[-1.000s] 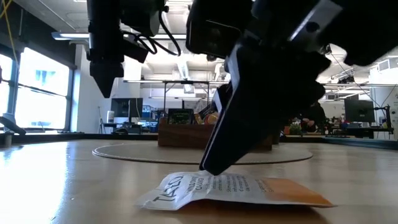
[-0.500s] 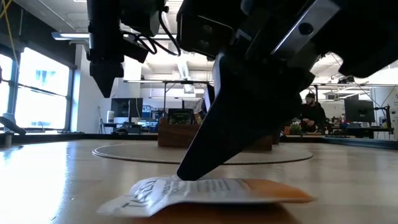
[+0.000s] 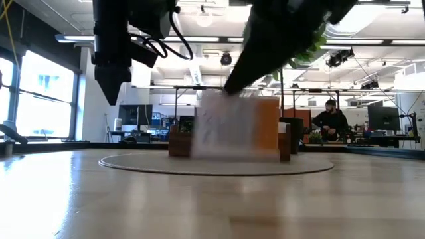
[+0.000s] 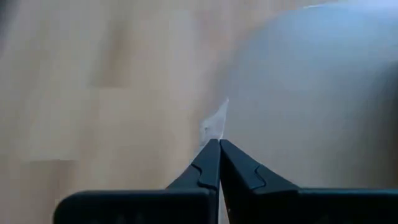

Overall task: Pick & Place Tea
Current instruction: Put the white tea bag into the right side area of the wooden organizer

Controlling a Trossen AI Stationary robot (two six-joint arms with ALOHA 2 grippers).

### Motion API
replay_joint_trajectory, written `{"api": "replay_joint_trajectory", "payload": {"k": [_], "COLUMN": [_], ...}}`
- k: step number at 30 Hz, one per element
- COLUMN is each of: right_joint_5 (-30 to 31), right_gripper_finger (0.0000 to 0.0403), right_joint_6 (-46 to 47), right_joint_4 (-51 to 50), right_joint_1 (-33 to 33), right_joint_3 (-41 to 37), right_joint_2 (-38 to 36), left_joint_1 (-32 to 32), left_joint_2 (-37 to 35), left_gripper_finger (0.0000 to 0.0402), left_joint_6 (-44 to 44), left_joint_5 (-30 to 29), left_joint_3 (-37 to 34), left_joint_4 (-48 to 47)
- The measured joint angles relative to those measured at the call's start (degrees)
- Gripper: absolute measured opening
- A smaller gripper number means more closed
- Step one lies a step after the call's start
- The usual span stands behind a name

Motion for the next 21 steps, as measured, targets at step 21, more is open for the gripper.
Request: {"api": "replay_joint_trajectory", "payload": {"k": [21], "right_joint_5": [46.6], "right_gripper_finger": [0.0001], "right_joint_6": [15.2], "right_joint_4": [6.0], "right_joint_1": [-9.4], "right_joint_3": [-25.7], "right_joint_2": [-19.0], "left_joint_1": [0.0], "left_joint_2": [0.0], "left_gripper_finger": [0.0110], "left_joint_6": [0.2], "left_joint_5": [-3.6], "left_joint_3": [0.0], "left_joint_4": [1.6]}}
